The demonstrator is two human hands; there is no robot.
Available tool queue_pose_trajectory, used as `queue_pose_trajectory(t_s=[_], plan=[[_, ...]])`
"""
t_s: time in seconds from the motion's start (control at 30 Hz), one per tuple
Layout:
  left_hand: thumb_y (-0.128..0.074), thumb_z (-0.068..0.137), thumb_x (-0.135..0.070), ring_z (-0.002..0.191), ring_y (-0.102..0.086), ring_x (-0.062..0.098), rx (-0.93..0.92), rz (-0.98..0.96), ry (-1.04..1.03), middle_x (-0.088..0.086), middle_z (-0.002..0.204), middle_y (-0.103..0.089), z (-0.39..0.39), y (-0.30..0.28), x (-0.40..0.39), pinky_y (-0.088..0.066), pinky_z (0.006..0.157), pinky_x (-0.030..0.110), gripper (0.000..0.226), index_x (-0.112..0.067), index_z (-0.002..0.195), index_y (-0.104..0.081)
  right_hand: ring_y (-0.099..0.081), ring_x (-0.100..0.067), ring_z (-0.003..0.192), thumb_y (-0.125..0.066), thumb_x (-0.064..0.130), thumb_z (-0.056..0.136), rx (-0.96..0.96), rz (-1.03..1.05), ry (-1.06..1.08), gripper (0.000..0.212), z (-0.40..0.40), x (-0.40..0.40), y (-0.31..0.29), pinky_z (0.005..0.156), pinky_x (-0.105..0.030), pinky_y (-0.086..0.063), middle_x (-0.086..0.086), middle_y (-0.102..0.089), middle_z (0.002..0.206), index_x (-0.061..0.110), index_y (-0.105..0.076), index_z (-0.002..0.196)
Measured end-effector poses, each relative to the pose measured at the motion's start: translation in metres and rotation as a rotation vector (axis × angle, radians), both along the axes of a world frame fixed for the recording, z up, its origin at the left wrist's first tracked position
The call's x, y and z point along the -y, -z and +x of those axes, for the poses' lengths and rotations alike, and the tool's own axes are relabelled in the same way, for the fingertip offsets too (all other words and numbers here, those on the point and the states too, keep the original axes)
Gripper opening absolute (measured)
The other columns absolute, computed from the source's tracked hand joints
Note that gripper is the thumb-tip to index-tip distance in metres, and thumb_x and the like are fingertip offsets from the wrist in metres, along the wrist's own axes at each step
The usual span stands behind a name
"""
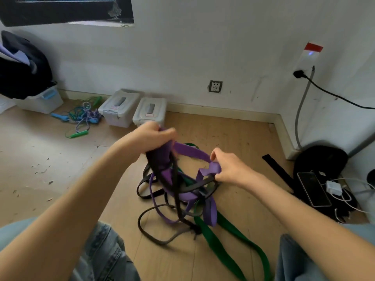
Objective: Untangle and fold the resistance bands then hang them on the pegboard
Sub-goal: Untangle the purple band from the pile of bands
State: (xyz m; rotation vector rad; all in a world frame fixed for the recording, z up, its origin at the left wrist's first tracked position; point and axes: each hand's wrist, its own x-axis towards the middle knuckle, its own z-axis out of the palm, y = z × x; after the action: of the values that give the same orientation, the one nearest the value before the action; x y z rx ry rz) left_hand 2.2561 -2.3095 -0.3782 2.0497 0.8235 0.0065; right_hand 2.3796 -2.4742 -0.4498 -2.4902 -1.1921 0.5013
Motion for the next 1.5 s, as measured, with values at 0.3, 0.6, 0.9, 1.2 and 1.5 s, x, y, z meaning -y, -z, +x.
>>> queue_pose_trajectory(t_s=[0.3,0.6,0.9,1.2,1.5], plan=[[-0.072,0.077,-0.026,0.094,-0.064,0.009,0.161,0.014,0.538,-0.007,0.105,-0.067,0.009,0.043,0.018,-0.053,0.081,0.025,0.039,-0.021,0.113,-0.057,-0.063,0.0,0.091,-0.058,0.007,0.079,-0.612,0.75,-0.121,0.027,-0.014,0.009,-0.074,0.072,-0.011,-0.048,0.012,-0.068,0.098,0.025,-0.065,0.098],[-0.06,0.087,-0.016,0.068,-0.058,0.008,0.212,0.388,0.413,-0.007,0.075,-0.06,0.012,0.027,0.011,-0.052,0.069,0.016,0.012,-0.019,0.077,-0.054,-0.059,0.0,0.071,-0.052,-0.004,0.083,-0.695,0.899,0.018,0.028,0.008,0.02,-0.072,0.063,-0.015,-0.047,0.012,-0.069,0.081,0.022,-0.061,0.091],[-0.069,0.069,-0.018,0.062,-0.055,0.023,0.47,0.28,0.378,0.002,0.067,-0.057,0.003,-0.023,0.041,-0.046,0.057,0.034,0.017,-0.017,0.071,-0.053,-0.064,-0.002,0.091,-0.08,0.023,0.068,-0.552,0.449,-0.207,0.052,-0.006,0.013,-0.072,0.075,-0.016,-0.053,0.007,-0.066,0.105,0.035,-0.054,0.112],[-0.053,0.085,-0.008,0.083,-0.058,0.026,-0.163,0.341,0.617,0.005,0.081,-0.055,0.004,0.07,0.026,-0.05,0.078,0.035,0.009,-0.013,0.078,-0.049,-0.059,-0.012,0.064,-0.058,0.007,0.078,-1.04,1.082,-0.162,0.017,0.005,0.018,-0.091,0.067,-0.024,-0.052,0.004,-0.062,0.066,0.02,-0.069,0.076],[-0.061,0.073,-0.014,0.051,-0.064,0.005,0.727,-0.915,0.157,0.001,0.062,-0.067,-0.004,-0.042,0.018,-0.05,0.046,0.011,0.011,-0.014,0.067,-0.07,-0.062,0.0,0.099,-0.074,0.037,0.071,-0.643,0.151,-0.168,0.073,-0.001,0.037,-0.084,0.078,-0.018,-0.054,0.018,-0.054,0.122,0.037,-0.036,0.134]])
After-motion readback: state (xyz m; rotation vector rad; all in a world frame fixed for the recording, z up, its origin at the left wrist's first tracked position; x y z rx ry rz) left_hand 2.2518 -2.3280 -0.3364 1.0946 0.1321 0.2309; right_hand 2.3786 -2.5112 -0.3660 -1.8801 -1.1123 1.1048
